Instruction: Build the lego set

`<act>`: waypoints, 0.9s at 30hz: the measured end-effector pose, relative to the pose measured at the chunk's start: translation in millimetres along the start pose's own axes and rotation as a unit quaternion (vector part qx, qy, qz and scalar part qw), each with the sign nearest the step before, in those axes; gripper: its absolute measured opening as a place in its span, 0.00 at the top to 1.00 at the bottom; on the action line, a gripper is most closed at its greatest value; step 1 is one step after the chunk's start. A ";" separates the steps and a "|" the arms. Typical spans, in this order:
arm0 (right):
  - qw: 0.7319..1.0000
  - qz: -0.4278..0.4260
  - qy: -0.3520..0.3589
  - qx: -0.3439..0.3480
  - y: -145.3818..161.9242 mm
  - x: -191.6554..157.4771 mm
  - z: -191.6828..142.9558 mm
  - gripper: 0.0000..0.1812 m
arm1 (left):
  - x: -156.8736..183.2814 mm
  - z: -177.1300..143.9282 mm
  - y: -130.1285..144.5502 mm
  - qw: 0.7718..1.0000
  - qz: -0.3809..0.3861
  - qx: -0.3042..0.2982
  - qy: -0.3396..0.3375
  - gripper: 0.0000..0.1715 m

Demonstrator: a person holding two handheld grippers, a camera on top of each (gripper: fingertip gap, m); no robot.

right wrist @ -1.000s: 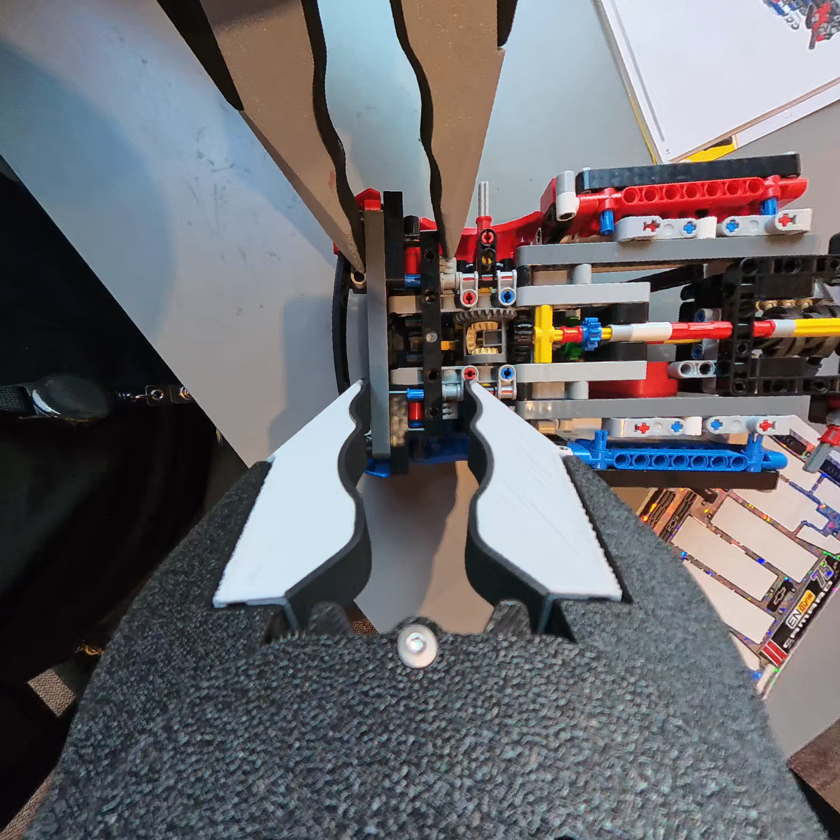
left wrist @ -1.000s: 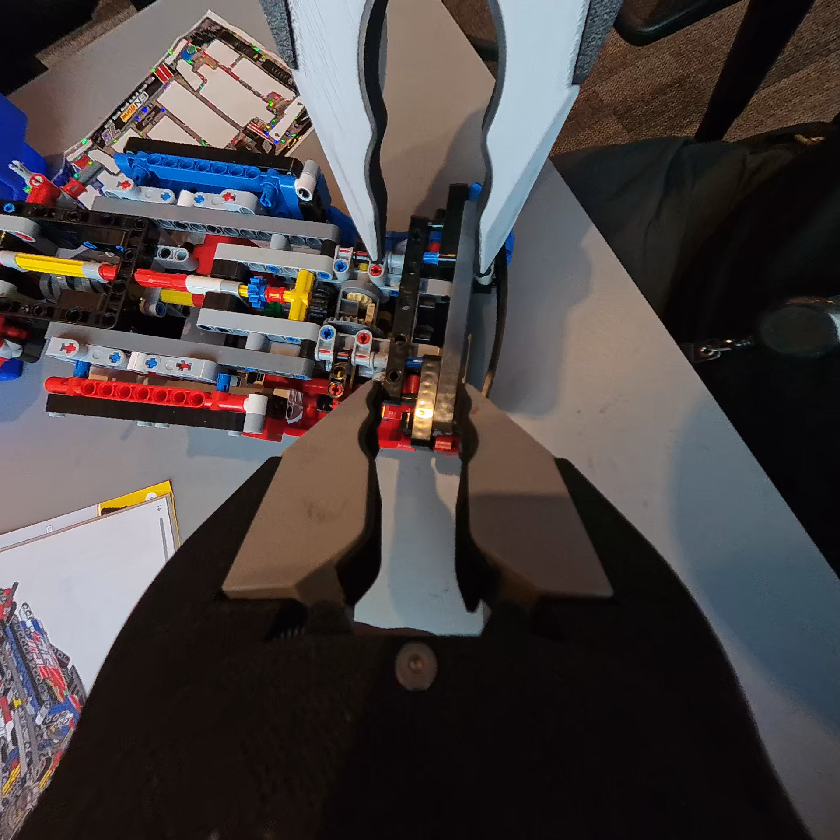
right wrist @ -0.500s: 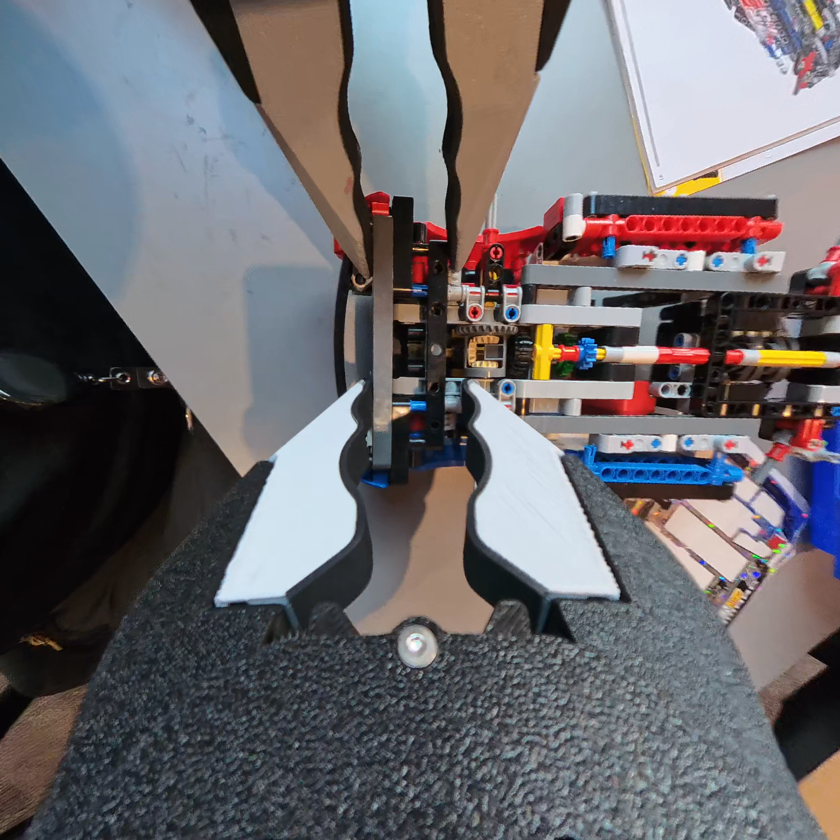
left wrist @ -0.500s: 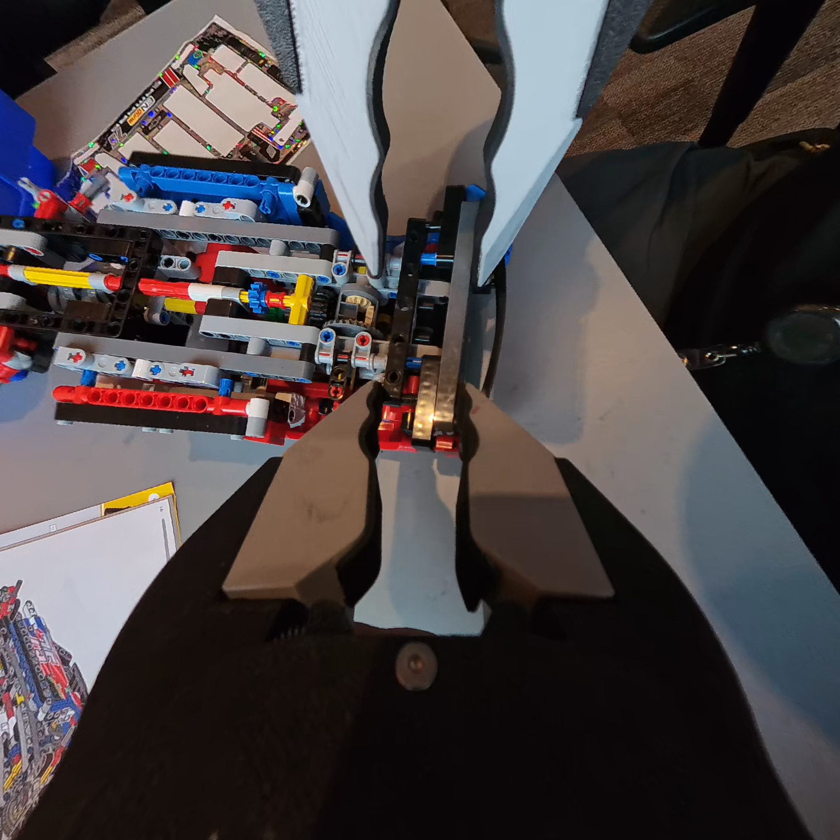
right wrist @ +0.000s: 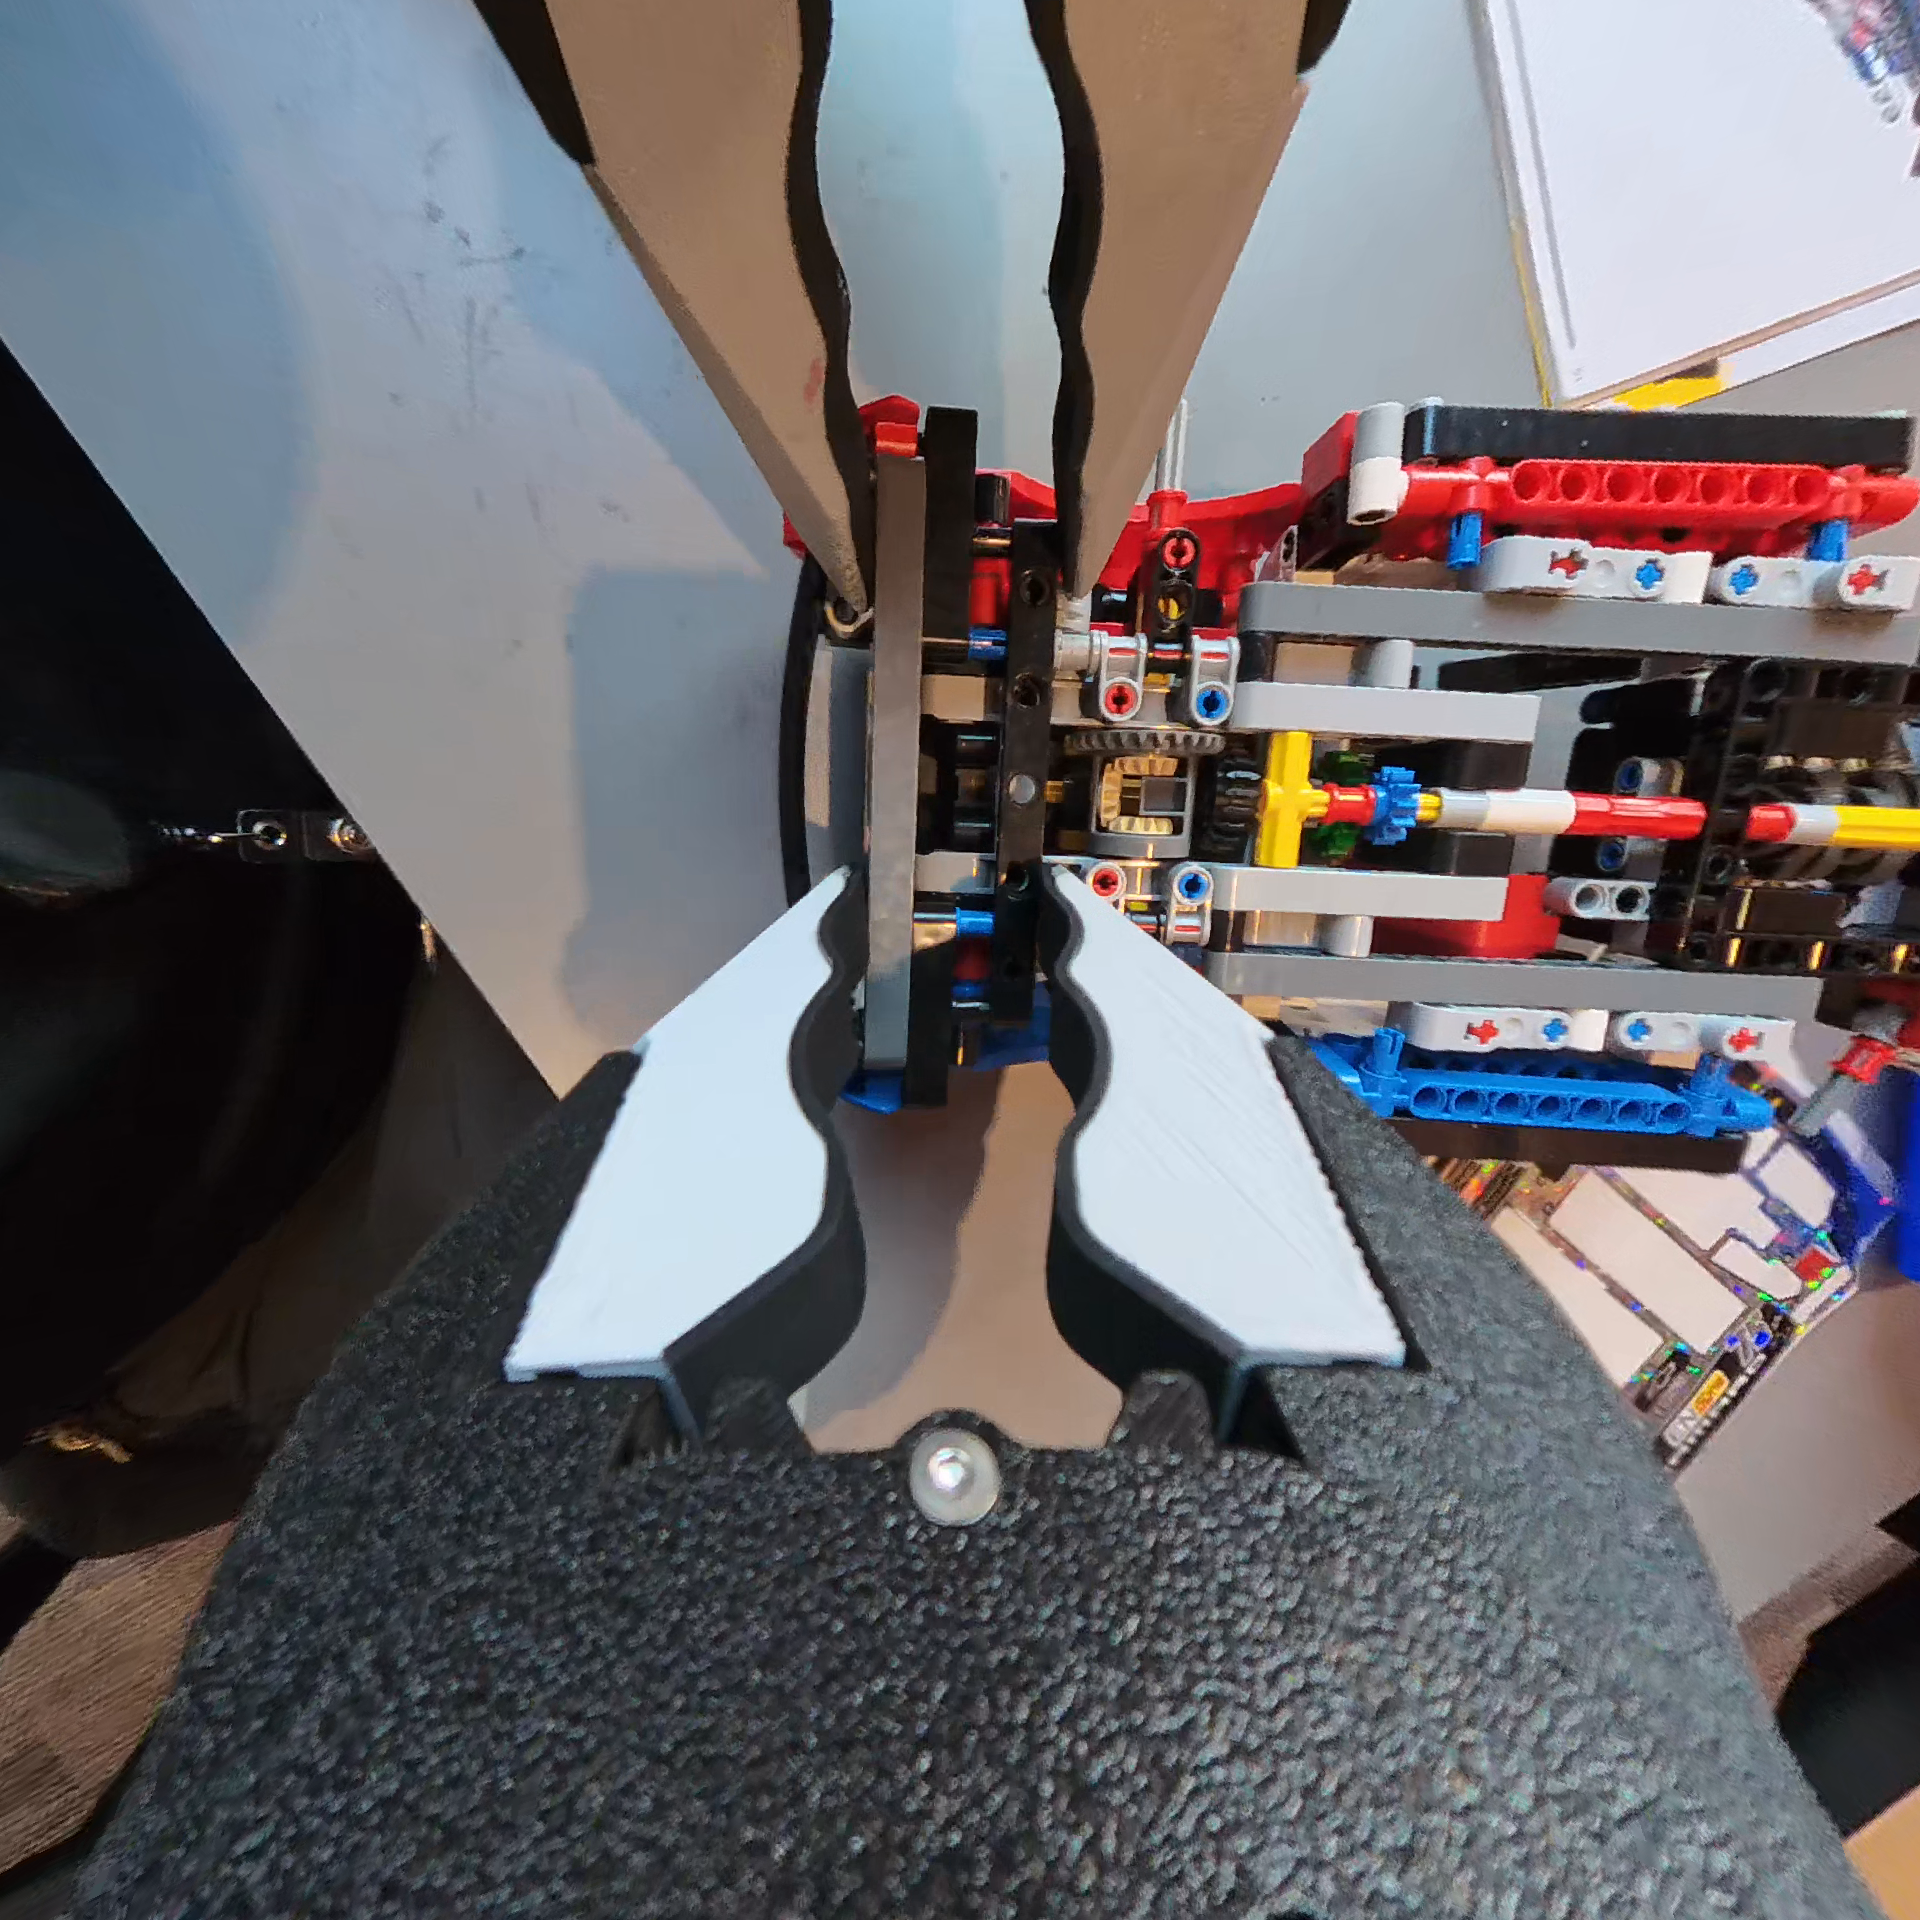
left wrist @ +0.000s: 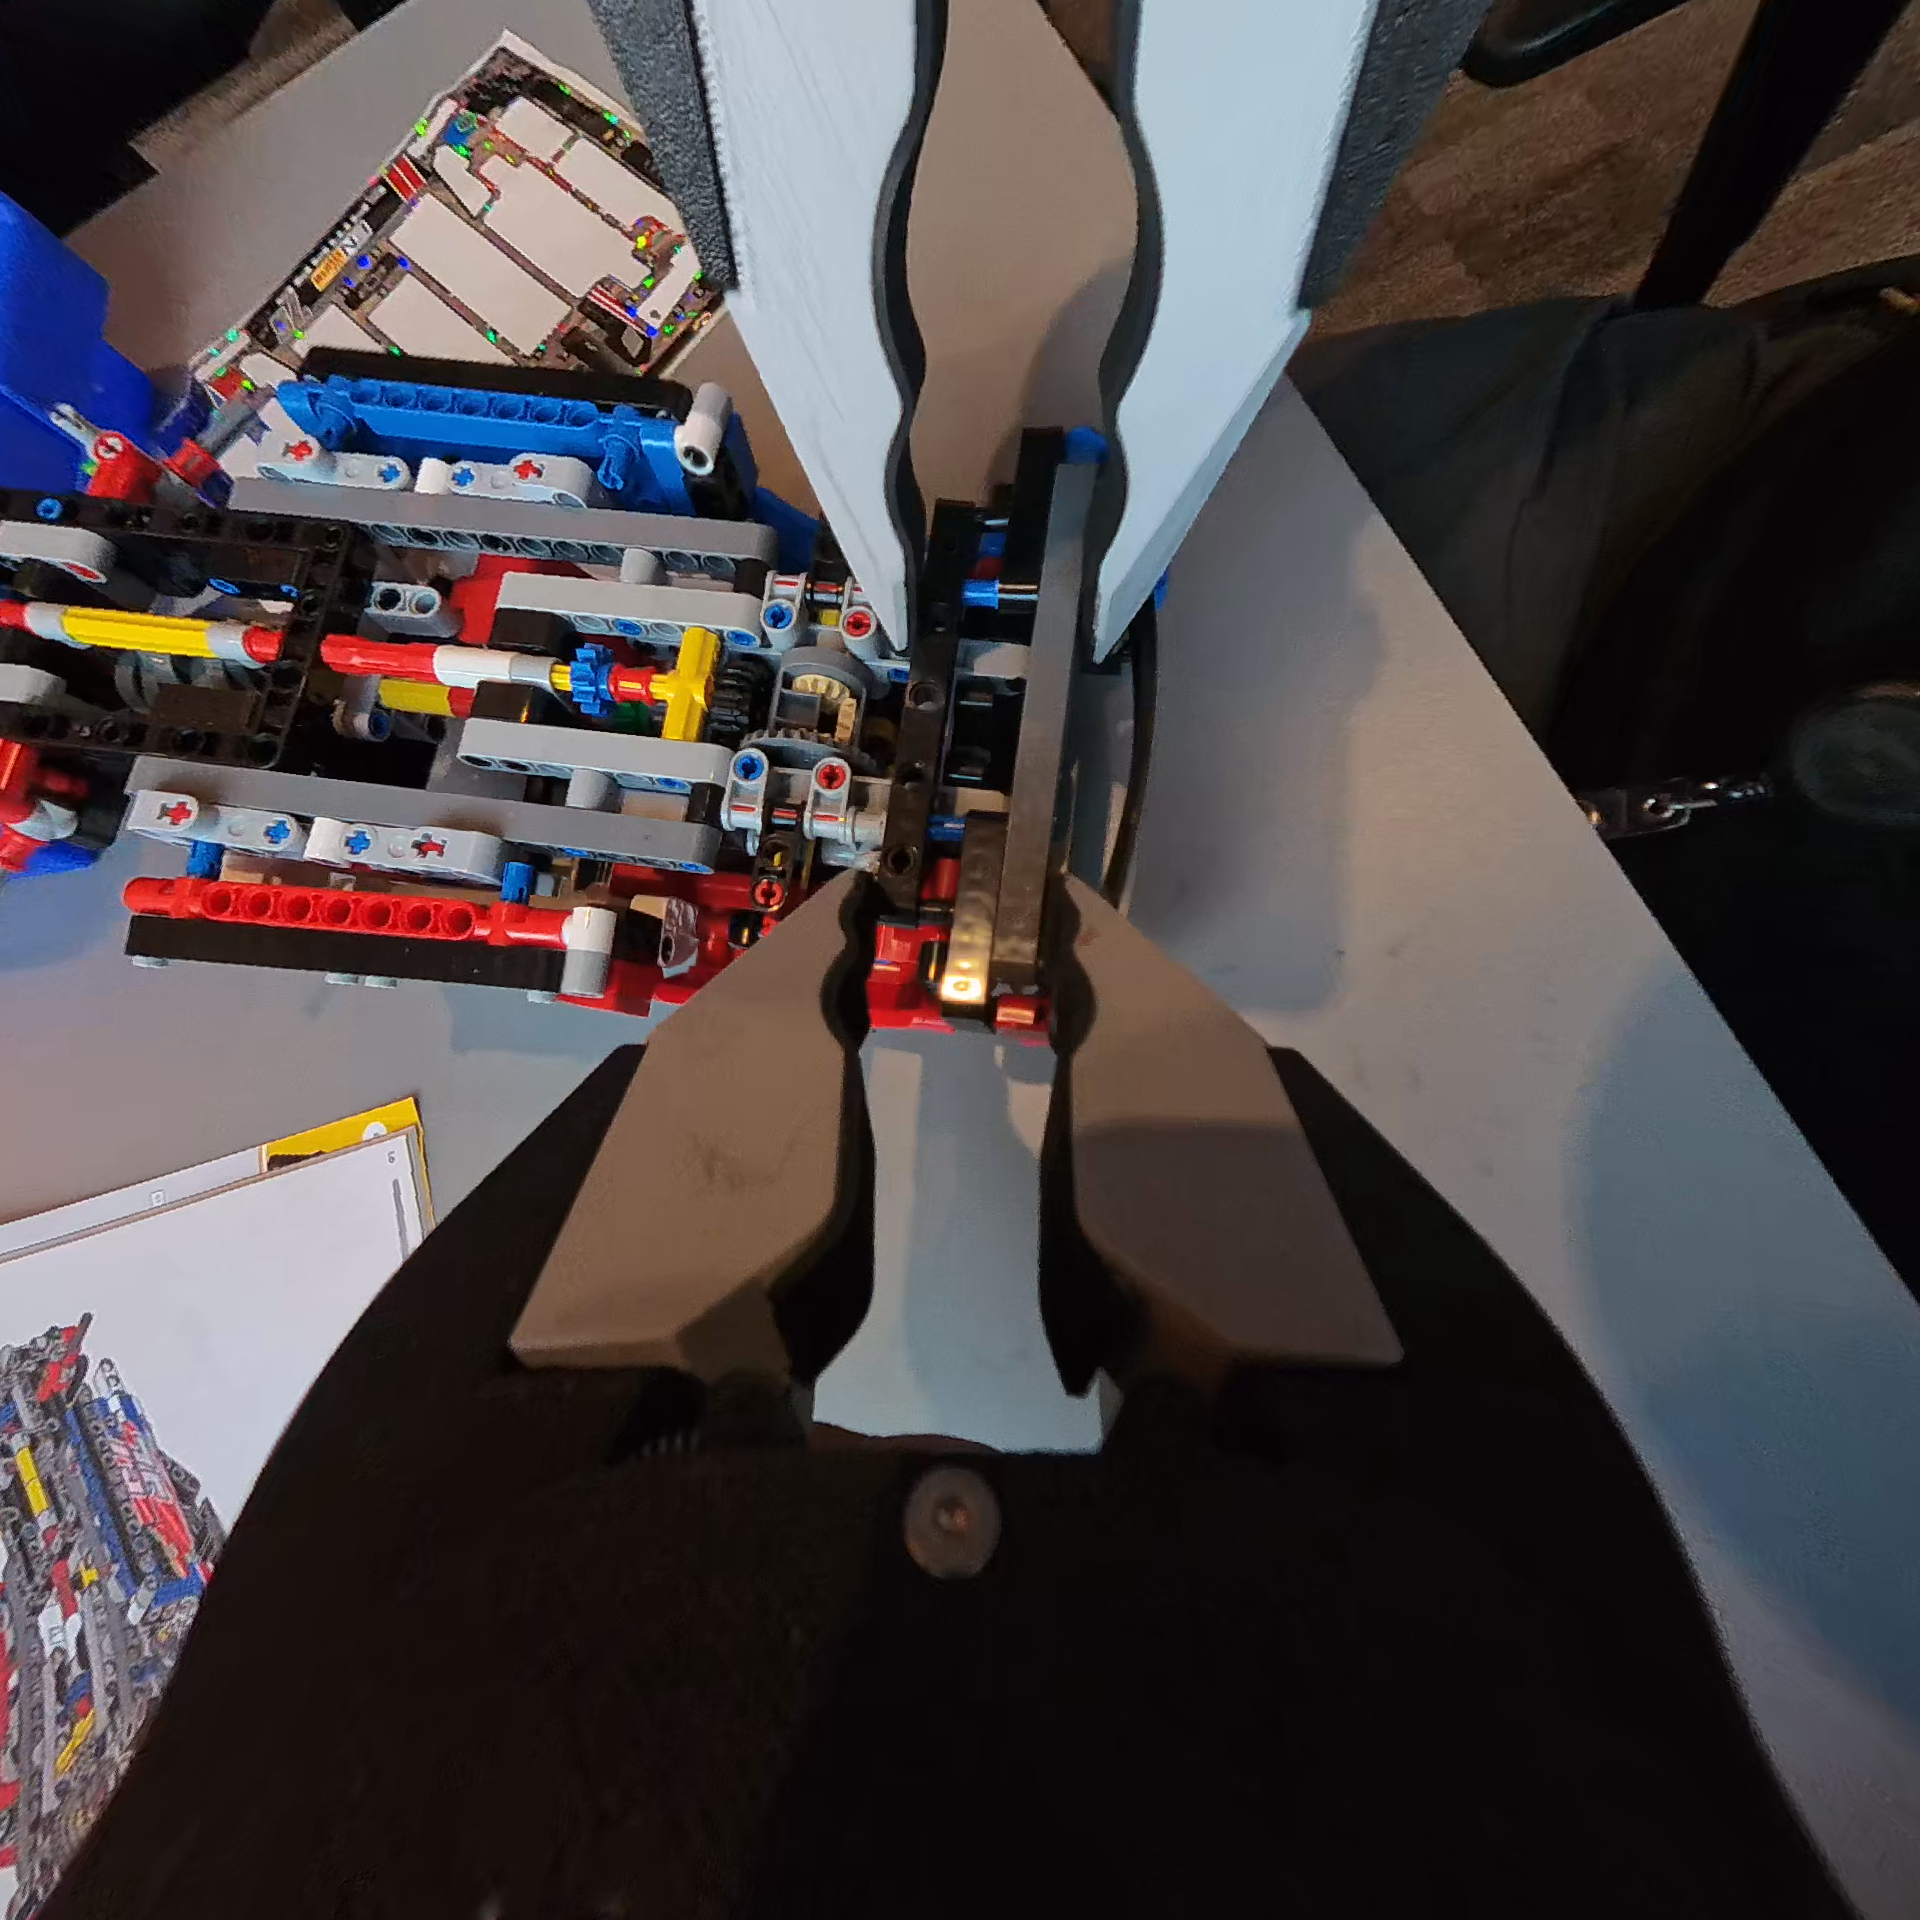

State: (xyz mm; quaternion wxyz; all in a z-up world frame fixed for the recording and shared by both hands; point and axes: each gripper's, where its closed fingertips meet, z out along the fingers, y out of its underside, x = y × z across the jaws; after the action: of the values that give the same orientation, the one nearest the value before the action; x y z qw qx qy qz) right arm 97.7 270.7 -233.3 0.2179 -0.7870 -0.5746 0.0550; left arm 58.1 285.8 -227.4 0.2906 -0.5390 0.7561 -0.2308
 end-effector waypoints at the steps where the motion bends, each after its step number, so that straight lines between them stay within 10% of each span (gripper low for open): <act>1: 1.000 -0.004 0.002 0.004 0.4 1.0 -0.1 0.82 | -0.4 0.6 -0.6 1.000 -0.002 0.002 -0.001 0.83; 27: 0.991 0.061 0.002 0.121 20.0 9.8 -29.1 0.81 | -8.8 -4.6 1.9 0.998 -0.054 0.020 0.015 0.84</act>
State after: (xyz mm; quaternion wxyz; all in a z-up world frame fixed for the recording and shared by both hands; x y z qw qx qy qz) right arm 128.3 266.8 -213.7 0.3084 -0.7887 -0.5142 0.1358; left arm 55.8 294.9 -223.7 0.2773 -0.5694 0.7257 -0.2690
